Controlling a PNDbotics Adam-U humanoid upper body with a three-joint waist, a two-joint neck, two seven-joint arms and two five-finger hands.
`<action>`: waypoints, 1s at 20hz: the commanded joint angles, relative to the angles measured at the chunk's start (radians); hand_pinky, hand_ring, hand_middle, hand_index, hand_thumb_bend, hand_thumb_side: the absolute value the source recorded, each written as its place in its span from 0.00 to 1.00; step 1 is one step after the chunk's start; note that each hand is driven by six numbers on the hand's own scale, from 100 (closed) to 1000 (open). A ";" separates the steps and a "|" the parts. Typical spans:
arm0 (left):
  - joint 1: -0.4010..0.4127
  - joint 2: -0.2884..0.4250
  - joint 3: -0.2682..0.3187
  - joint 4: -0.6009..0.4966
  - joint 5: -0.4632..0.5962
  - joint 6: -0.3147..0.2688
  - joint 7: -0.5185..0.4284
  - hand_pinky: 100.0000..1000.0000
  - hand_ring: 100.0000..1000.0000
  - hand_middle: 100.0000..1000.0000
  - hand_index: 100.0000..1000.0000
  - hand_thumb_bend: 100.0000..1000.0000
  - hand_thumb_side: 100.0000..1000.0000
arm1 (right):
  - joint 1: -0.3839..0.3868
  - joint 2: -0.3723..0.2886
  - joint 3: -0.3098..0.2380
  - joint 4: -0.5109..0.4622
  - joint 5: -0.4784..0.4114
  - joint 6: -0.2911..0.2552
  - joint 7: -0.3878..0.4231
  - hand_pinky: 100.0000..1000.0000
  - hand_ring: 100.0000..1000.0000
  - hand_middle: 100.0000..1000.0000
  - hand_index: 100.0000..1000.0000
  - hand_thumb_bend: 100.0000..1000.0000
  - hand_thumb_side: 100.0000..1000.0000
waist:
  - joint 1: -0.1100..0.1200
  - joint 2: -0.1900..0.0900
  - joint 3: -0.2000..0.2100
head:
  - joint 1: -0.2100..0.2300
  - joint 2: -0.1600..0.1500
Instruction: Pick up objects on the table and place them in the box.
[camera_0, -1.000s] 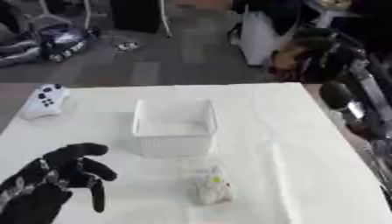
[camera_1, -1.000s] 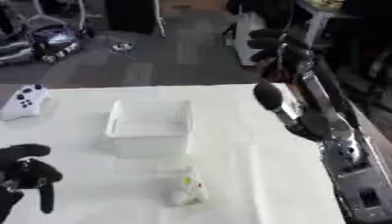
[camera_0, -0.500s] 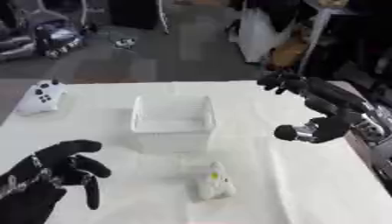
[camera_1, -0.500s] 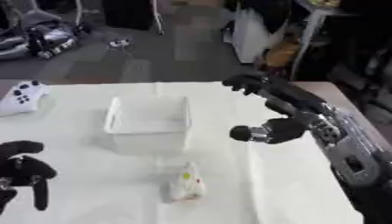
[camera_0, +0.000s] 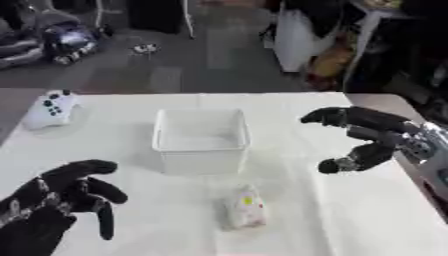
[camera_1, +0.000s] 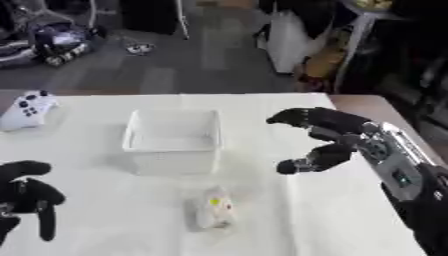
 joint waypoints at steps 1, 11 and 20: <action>-0.011 0.014 0.001 -0.018 0.007 0.000 -0.003 0.33 0.71 0.85 0.92 0.40 0.95 | -0.027 -0.024 0.004 0.009 0.010 -0.021 0.007 0.87 0.90 0.90 1.00 0.73 1.00 | 0.002 -0.012 0.002 | 0.001 -0.003; -0.015 0.016 0.000 -0.018 0.008 -0.001 -0.006 0.33 0.71 0.85 0.92 0.40 0.95 | -0.017 -0.006 0.025 0.026 0.010 -0.040 0.030 0.87 0.90 0.90 1.00 0.64 1.00 | 0.002 -0.009 0.006 | 0.012 -0.010; -0.019 0.017 -0.002 -0.018 0.012 -0.001 -0.009 0.33 0.71 0.85 0.92 0.40 0.95 | -0.025 0.015 0.079 -0.002 -0.022 -0.065 0.079 0.86 0.89 0.89 1.00 0.74 1.00 | 0.001 -0.009 0.011 | 0.015 -0.012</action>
